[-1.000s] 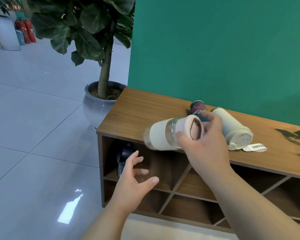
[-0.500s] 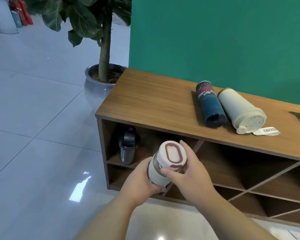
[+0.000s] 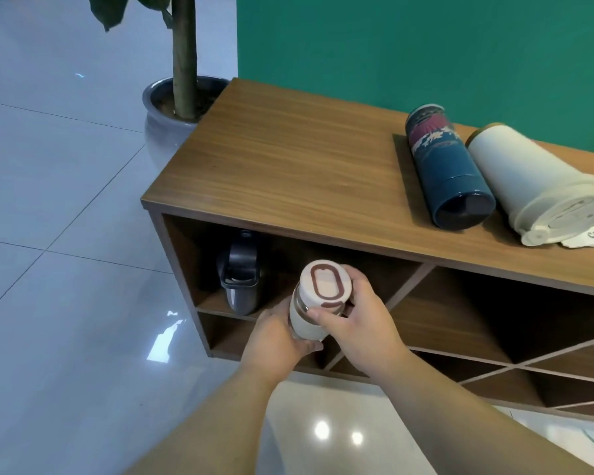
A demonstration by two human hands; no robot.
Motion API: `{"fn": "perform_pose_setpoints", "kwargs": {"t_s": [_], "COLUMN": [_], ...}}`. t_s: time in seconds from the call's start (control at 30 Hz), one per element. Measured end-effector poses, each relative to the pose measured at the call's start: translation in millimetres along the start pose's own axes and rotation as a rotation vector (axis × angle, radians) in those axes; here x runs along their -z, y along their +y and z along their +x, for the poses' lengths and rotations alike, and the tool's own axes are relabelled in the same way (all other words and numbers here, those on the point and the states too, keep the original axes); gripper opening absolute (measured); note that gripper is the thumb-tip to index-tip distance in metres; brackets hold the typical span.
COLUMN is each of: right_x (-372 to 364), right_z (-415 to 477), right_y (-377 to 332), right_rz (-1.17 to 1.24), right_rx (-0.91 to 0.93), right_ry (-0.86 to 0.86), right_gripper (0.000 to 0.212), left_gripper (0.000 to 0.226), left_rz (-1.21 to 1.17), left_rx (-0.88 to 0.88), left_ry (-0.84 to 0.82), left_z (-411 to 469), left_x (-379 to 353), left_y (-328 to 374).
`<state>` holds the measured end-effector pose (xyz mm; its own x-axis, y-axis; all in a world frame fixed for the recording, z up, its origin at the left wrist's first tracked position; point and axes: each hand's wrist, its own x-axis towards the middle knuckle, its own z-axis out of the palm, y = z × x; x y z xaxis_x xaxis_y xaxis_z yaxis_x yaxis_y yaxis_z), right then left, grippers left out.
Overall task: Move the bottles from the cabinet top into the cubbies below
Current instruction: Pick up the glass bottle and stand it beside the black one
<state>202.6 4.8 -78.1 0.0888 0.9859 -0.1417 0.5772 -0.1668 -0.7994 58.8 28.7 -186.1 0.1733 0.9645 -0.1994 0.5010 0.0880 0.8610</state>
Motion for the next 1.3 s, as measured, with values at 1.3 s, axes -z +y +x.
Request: {"fn": "perform_pose_setpoints", "kwargs": {"t_s": [1.3], "right_x": [-39.8], "right_z": [46.9], "right_y": [63.6], "right_rz": [0.160], "right_rx": [-0.068], "right_ry": [0.229], "right_gripper": [0.081], "left_gripper": [0.073], "left_rz": [0.369], "left_rx": [0.053], "left_ry": [0.180], "left_z": [38.9], "left_x": [-26.6], "left_y": [-21.1]}}
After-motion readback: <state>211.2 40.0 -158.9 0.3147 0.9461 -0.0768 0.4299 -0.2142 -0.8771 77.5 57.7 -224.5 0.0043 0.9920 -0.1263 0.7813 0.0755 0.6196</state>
